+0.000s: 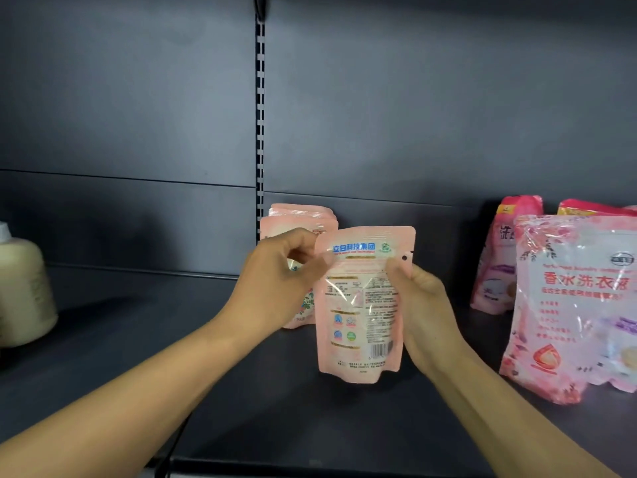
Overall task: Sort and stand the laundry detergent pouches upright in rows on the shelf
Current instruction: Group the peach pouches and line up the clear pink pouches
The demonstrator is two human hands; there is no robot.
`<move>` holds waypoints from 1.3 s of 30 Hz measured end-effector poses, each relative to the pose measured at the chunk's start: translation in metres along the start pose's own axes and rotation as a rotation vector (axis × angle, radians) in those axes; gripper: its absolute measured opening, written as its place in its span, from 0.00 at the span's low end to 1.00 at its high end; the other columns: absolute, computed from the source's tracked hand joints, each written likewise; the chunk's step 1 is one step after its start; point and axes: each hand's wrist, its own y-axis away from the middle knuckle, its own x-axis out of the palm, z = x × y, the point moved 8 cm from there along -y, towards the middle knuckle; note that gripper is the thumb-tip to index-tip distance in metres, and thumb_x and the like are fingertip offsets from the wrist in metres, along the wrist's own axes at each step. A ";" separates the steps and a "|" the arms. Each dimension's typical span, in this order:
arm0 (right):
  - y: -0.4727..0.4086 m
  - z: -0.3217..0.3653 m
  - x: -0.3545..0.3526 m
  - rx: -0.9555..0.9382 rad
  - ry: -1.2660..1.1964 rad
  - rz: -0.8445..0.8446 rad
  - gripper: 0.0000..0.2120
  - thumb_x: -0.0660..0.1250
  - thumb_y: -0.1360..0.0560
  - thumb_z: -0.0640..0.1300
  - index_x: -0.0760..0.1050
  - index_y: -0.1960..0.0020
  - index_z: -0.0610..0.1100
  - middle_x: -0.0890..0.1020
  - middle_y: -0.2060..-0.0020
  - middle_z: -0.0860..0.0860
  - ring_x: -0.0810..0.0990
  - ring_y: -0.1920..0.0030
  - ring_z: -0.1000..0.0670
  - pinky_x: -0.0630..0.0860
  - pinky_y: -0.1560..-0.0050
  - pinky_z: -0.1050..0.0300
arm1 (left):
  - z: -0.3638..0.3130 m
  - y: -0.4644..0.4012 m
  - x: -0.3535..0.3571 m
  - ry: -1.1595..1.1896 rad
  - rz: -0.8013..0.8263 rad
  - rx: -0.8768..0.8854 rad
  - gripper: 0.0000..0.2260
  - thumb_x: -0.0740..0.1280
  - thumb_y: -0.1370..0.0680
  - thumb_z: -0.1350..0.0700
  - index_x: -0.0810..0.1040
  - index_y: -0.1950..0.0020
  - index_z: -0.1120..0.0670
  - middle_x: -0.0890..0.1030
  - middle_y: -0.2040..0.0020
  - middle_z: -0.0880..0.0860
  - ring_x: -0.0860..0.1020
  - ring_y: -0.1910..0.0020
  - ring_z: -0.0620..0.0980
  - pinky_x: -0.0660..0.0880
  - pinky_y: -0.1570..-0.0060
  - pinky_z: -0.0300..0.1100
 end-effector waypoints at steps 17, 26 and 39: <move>0.029 0.046 0.005 -0.378 0.214 0.296 0.17 0.58 0.23 0.46 0.69 0.36 0.56 0.79 0.41 0.54 0.78 0.41 0.57 0.75 0.42 0.62 | 0.029 0.037 0.005 0.118 -0.068 -0.228 0.20 0.69 0.25 0.57 0.61 0.41 0.47 0.73 0.47 0.39 0.75 0.49 0.35 0.75 0.63 0.26; 0.003 0.071 0.056 -0.584 1.026 0.723 0.15 0.69 0.27 0.35 0.79 0.46 0.52 0.71 0.35 0.60 0.67 0.35 0.60 0.73 0.41 0.66 | 0.034 0.073 0.043 0.025 0.135 -0.236 0.43 0.77 0.35 0.61 0.55 0.30 0.42 0.69 0.42 0.34 0.70 0.46 0.25 0.70 0.57 0.20; -0.018 0.077 0.120 -0.610 1.079 0.529 0.07 0.70 0.30 0.40 0.75 0.62 0.50 0.75 0.67 0.60 0.75 0.61 0.53 0.74 0.57 0.55 | 0.091 0.057 -0.012 0.027 -0.122 -0.410 0.21 0.78 0.35 0.64 0.73 0.47 0.51 0.83 0.51 0.48 0.82 0.53 0.45 0.81 0.51 0.48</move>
